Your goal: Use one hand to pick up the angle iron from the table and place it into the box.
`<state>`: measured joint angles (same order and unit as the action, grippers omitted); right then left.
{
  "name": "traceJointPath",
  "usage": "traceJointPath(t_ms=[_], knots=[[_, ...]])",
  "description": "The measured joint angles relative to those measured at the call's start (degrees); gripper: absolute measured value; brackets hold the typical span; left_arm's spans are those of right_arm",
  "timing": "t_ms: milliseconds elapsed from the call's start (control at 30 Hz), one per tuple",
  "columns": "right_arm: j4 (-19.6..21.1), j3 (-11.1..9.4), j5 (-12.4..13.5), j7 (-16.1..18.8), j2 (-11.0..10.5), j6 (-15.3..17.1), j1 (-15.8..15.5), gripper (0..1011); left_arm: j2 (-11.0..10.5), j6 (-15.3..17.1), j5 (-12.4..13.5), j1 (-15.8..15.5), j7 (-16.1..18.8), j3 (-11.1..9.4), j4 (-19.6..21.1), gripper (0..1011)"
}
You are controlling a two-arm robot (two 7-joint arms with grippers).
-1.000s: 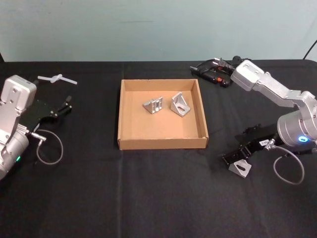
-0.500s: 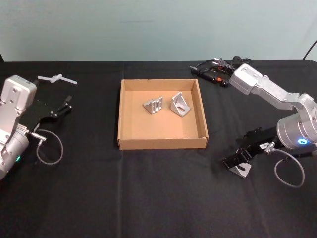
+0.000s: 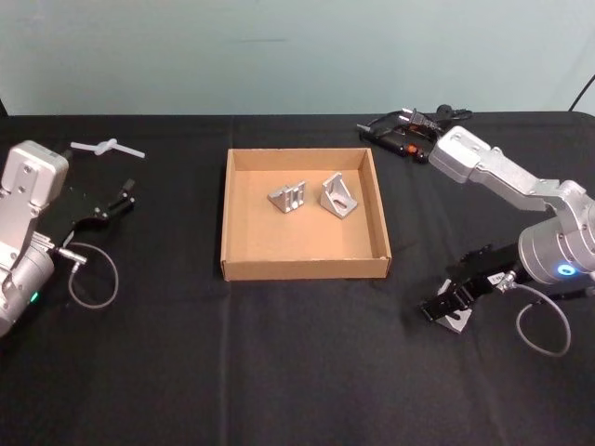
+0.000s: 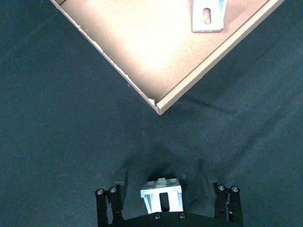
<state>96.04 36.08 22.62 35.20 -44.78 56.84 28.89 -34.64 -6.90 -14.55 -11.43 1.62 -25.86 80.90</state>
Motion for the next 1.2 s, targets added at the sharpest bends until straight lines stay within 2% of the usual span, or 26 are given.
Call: traceJointPath(t_ms=[800,1000,1200], knots=[[0.2,-0.2,-0.5,-0.9,0.5,1.1,-0.5,998,0.0,0.0,0.0,0.0,0.0,0.0,0.0,1004],[0.2,-0.2,-0.5,-0.9,0.5,1.1,-0.5,890,0.0,0.0,0.0,0.0,0.0,0.0,0.0,1005],[0.2,-0.2,-0.5,-0.9,0.5,1.1,-0.5,695,0.0,0.0,0.0,0.0,0.0,0.0,0.0,1005]])
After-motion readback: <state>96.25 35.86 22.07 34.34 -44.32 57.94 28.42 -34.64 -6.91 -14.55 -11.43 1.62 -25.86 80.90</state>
